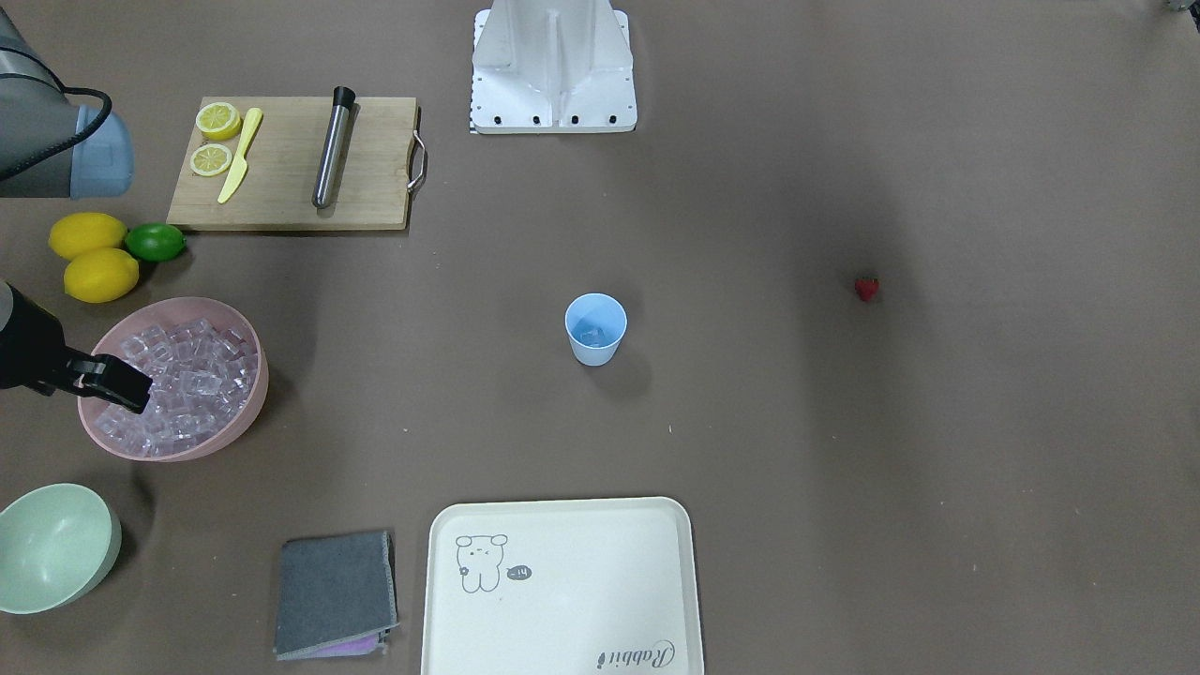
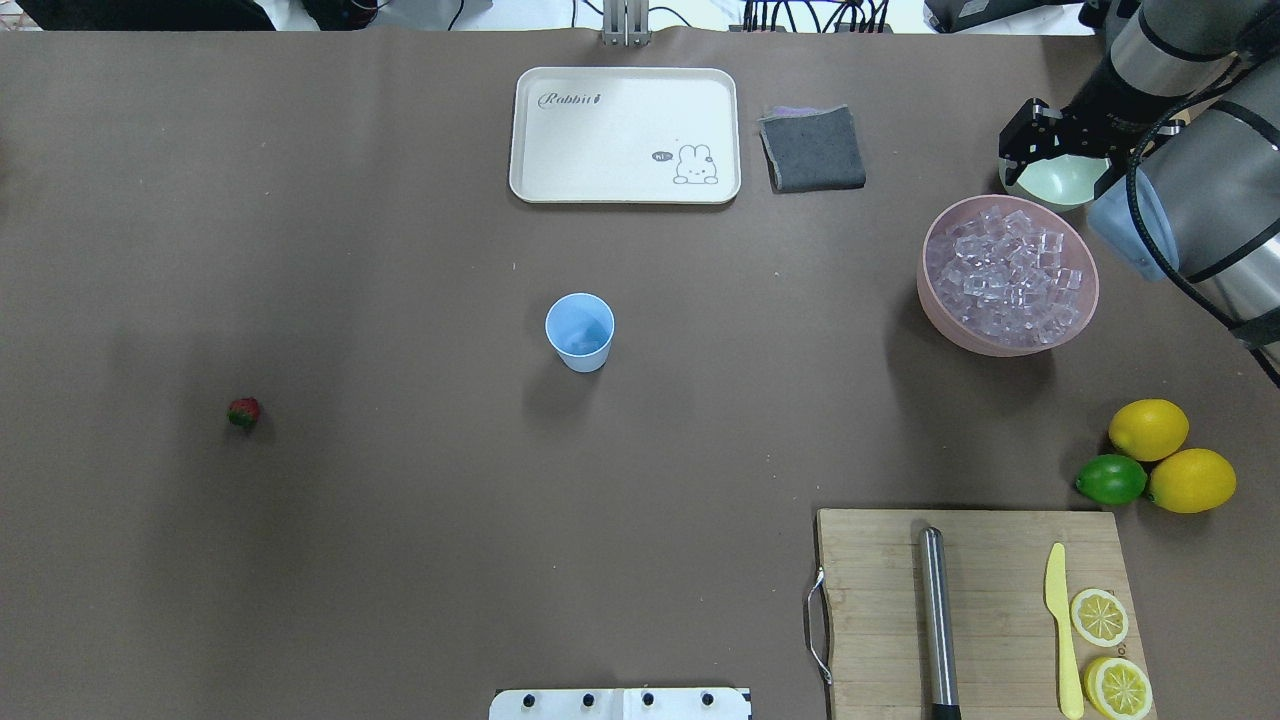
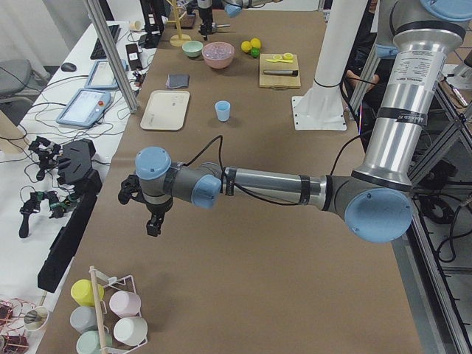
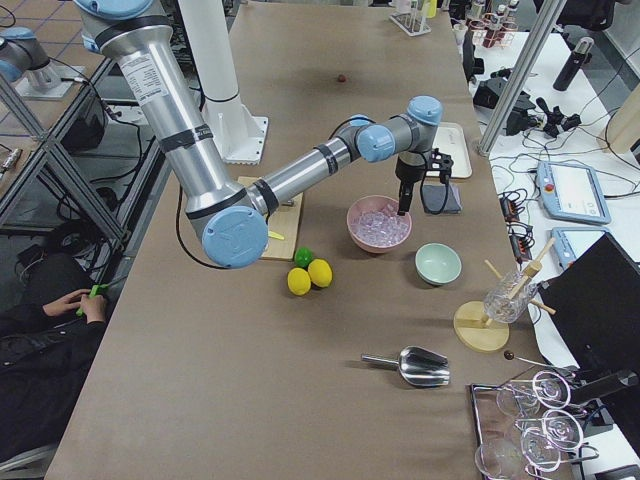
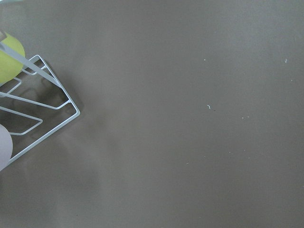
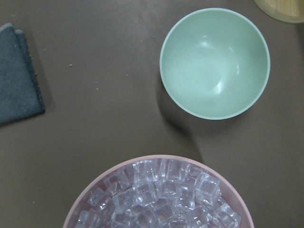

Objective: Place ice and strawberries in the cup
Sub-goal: 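Move the right gripper back over the pink ice bowl, then lower the right gripper into the ice and pinch another cube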

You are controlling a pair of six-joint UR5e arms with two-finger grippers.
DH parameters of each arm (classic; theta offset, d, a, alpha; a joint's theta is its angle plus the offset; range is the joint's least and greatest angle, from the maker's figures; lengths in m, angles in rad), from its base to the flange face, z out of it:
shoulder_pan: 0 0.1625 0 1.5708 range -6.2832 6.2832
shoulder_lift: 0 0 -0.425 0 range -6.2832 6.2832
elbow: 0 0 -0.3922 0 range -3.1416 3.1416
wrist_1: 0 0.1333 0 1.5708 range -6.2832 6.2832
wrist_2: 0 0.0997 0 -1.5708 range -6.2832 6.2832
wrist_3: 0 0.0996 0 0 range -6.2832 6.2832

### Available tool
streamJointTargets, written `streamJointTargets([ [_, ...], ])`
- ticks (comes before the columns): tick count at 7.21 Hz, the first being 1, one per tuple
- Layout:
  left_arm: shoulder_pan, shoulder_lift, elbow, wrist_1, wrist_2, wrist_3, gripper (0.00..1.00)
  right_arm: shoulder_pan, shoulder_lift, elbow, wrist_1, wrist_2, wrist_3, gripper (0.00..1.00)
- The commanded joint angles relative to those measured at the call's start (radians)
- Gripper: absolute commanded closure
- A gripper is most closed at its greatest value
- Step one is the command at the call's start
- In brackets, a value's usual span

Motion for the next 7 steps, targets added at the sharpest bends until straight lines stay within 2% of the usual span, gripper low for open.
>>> streamJointTargets([
  [1, 0.0, -0.001, -0.001, -0.002, 0.0, -0.002, 0.02, -0.012, 0.022, -0.084, 0.006, -0.025, 0.107, 0.13],
  [2, 0.0, -0.007, 0.0, -0.002, 0.0, 0.0, 0.02, -0.011, 0.021, -0.108, 0.006, -0.033, 0.084, 0.28],
  [4, 0.0, -0.01, 0.002, 0.0, 0.0, 0.0, 0.02, -0.034, 0.027, -0.126, 0.004, -0.031, 0.1, 0.36],
  [7, 0.006, -0.011, -0.001, -0.002, 0.0, 0.002, 0.02, -0.034, 0.016, -0.138, -0.006, -0.03, 0.101, 0.39],
])
